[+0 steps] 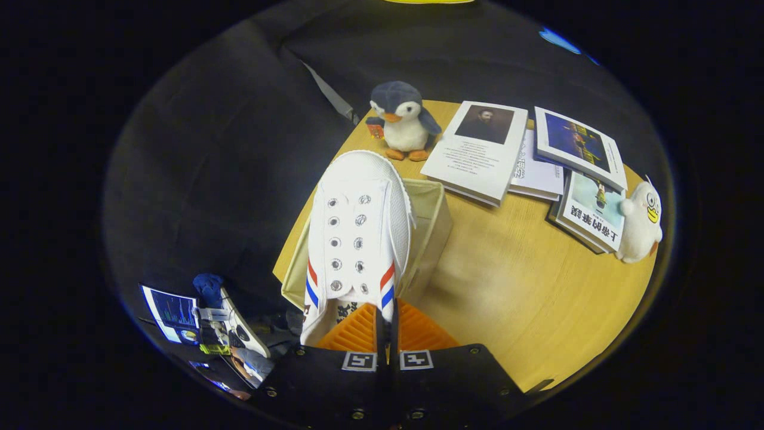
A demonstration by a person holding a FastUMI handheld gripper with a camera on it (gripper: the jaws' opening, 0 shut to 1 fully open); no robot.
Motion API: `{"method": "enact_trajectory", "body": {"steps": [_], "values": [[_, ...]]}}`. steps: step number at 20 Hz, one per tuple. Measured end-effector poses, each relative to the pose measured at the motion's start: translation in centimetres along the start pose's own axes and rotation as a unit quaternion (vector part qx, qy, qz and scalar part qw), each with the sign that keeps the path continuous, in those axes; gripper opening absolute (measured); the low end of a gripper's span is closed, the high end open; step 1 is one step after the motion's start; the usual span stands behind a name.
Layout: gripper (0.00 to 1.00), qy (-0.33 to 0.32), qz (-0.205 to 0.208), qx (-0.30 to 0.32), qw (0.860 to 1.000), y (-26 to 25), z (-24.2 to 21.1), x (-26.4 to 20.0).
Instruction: Open the storage box then place both shoes into the box .Put the left shoe in first, then the right shoe, with the right side of both shoes facing outward in a uniform manner.
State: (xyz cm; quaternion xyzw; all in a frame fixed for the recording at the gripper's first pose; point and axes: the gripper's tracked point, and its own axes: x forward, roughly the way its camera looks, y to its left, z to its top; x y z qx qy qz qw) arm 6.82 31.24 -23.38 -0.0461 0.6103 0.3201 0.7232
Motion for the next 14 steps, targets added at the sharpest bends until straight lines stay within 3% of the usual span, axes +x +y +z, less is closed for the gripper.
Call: {"method": "enact_trajectory", "body": {"steps": [8,9,10,11,14], "values": [[0.00,0.009,-0.035,-0.007,0.999,1.1,1.9,3.5],[0.05,0.004,-0.020,0.003,1.000,1.9,2.3,3.6],[0.14,-0.004,-0.001,0.010,1.000,2.7,2.4,4.0],[0.34,-0.016,0.003,0.009,1.000,3.1,3.1,3.2],[0.80,-0.062,-0.019,-0.028,0.998,2.0,4.4,0.8]]}}
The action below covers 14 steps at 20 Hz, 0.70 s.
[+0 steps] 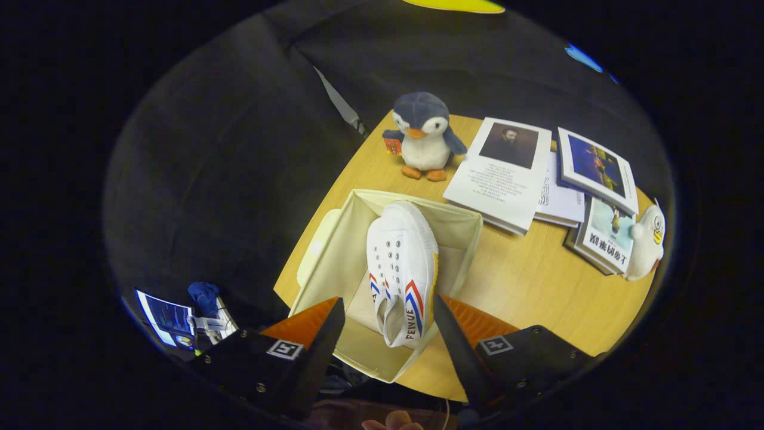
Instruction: Open the storage box then place both shoes into the box .Put the left shoe in first, then the right shoe, with the right side of both shoes facing outward in a uniform manner.
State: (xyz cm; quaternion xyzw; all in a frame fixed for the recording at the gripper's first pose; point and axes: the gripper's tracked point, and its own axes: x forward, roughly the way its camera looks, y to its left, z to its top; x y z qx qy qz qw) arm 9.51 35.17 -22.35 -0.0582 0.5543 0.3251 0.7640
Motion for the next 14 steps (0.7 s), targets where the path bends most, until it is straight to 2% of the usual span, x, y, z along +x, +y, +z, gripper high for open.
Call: {"method": "enact_trajectory", "body": {"steps": [1,5,8,12,14], "values": [[0.95,-0.015,-0.004,-0.004,1.000,-0.3,0.2,-0.9],[0.95,-0.082,-0.007,0.002,0.997,-1.6,0.6,-5.6],[0.95,-0.154,-0.024,0.013,0.988,-3.8,0.8,-10.3],[0.95,-0.263,-0.079,0.029,0.961,-8.4,0.6,-17.0],[0.95,-0.321,-0.106,0.041,0.940,-10.1,0.1,-21.0]]}}
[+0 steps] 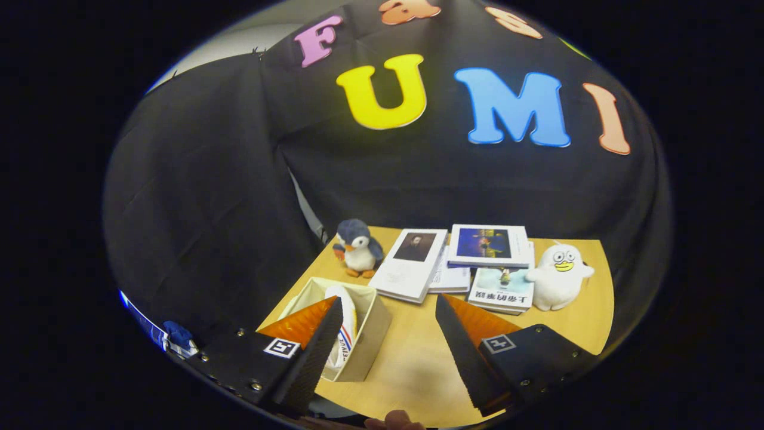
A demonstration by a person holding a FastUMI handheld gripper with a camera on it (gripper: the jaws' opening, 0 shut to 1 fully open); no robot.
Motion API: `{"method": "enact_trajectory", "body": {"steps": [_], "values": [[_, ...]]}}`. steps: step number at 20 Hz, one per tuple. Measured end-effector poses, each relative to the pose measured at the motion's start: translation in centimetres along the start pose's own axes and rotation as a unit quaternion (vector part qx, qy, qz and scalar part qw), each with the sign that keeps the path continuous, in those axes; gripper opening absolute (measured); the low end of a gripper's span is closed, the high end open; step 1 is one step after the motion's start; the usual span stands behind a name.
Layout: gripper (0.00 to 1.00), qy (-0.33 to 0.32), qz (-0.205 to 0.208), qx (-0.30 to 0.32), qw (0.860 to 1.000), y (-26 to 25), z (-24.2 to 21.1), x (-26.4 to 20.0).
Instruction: Open the storage box then place both shoes into the box .Put the left shoe in first, then the right shoe, with the right side of both shoes facing outward in a uniform manner.
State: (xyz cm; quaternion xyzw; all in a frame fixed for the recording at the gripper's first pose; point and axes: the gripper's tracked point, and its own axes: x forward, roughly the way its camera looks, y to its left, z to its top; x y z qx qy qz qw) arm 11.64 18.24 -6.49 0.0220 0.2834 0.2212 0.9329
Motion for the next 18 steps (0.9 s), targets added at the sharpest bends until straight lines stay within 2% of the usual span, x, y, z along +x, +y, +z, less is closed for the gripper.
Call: {"method": "enact_trajectory", "body": {"steps": [3,6,8,13,18], "values": [[0.95,-0.113,-0.057,-0.013,0.992,-3.8,4.7,-5.2],[0.95,-0.208,-0.093,-0.029,0.973,-5.0,7.5,-9.5],[0.95,-0.248,-0.123,-0.035,0.960,-5.5,8.2,-12.5],[0.95,-0.287,-0.161,-0.040,0.943,-4.9,7.6,-15.7],[0.95,-0.277,-0.186,-0.045,0.942,-4.4,5.8,-15.5]]}}
